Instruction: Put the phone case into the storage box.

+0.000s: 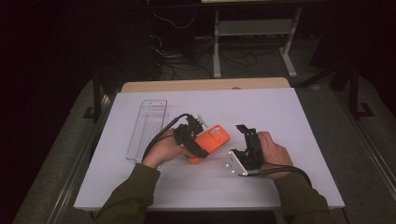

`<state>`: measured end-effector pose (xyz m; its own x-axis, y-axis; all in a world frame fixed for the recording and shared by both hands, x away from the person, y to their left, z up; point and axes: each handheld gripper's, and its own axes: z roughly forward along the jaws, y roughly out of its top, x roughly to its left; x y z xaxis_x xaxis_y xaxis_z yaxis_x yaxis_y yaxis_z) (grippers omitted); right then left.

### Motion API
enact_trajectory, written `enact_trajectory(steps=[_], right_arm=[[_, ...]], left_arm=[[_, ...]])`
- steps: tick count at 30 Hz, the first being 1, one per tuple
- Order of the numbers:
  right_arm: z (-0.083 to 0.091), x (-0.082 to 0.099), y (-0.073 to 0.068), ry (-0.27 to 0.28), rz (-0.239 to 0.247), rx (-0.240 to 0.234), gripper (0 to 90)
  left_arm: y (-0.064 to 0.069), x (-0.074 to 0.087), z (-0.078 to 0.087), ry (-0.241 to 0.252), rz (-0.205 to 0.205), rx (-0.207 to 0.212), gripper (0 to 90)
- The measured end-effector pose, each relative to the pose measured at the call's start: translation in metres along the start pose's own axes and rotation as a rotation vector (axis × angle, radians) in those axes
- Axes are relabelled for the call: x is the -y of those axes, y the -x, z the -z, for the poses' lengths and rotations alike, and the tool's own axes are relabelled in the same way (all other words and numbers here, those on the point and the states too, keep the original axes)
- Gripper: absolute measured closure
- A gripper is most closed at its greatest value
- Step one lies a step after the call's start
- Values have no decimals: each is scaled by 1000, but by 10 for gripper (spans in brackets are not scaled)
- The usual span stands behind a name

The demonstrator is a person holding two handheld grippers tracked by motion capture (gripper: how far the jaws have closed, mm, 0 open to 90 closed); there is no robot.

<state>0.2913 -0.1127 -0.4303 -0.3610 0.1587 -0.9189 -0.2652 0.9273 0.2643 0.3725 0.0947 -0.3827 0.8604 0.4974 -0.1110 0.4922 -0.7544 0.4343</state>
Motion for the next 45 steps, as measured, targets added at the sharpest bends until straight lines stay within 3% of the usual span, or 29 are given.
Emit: enact_trajectory(steps=[2, 3, 7, 15, 34, 37, 40, 45], right_arm=[[1, -1, -3, -11, -13, 7, 0], [-1, 0, -1, 4, 40, 16, 0], [-3, -1, -2, 15, 96, 44, 0], [-5, -2, -6, 13, 165, 59, 0], [-15, -18, -15, 58, 207, 85, 0], [-17, -22, -16, 60, 220, 71, 0], [-19, -26, -19, 68, 230, 75, 0], [-22, -31, -21, 83, 244, 80, 0]], left_arm=[[0, 0, 0, -1, 0, 0, 164], [0, 0, 0, 0, 0, -1, 164], [0, 0, 0, 1, 0, -1, 164], [-1, 0, 2, -2, 7, -2, 164], [2, -1, 7, 19, -8, -10, 164], [1, -2, 9, -4, -29, -6, 164], [4, -2, 7, 11, -8, -6, 164], [4, -2, 7, 4, -12, -5, 164]])
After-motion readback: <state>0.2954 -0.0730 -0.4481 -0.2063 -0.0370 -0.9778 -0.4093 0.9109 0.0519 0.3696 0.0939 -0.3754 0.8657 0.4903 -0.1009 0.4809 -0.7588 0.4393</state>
